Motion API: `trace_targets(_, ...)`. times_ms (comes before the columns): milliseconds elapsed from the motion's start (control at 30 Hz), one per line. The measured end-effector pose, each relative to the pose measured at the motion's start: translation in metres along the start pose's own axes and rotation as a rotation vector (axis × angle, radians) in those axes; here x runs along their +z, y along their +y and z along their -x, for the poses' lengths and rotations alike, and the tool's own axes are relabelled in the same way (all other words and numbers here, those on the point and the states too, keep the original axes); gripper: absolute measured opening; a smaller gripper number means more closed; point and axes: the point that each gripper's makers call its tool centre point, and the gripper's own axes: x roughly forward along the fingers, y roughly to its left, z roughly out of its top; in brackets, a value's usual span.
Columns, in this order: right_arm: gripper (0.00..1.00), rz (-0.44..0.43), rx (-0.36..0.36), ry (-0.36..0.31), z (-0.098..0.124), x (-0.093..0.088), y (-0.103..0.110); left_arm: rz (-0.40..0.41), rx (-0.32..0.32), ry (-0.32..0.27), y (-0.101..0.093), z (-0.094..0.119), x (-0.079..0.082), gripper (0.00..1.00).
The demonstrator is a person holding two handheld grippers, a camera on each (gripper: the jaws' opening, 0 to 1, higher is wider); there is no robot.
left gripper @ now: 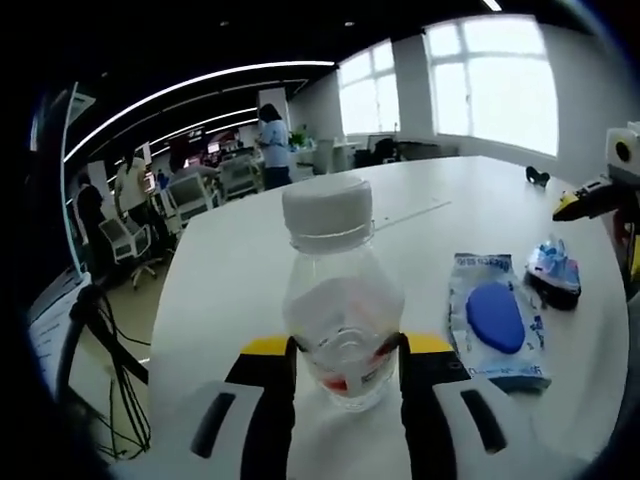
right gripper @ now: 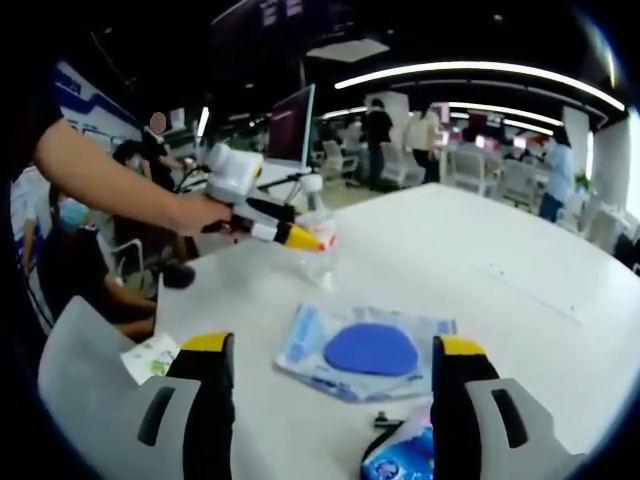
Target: Arrange the tabletop items into an orderly group along one side of the table until the central work area is clear of visible clutter.
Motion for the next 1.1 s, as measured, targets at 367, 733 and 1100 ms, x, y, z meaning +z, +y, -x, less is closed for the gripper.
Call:
trace_targets(367,0.78,0.001,0.009,-0.004,-0.002,0.001,0.004,-0.007,-0.035,0.013,-0.003,0.008,-0.004,0.36)
trace_targets(733,0.78,0.002,0.010,-0.005,-0.001,0.001,0.005,-0.003,-0.030,0.025,-0.006,0.013,-0.006,0.33)
trace_targets(1100,0.78,-0.004,0.008,-0.001,-0.001,-0.001,0.005,-0.019,-0.041,0.031,-0.004,0.005,-0.005,0.37)
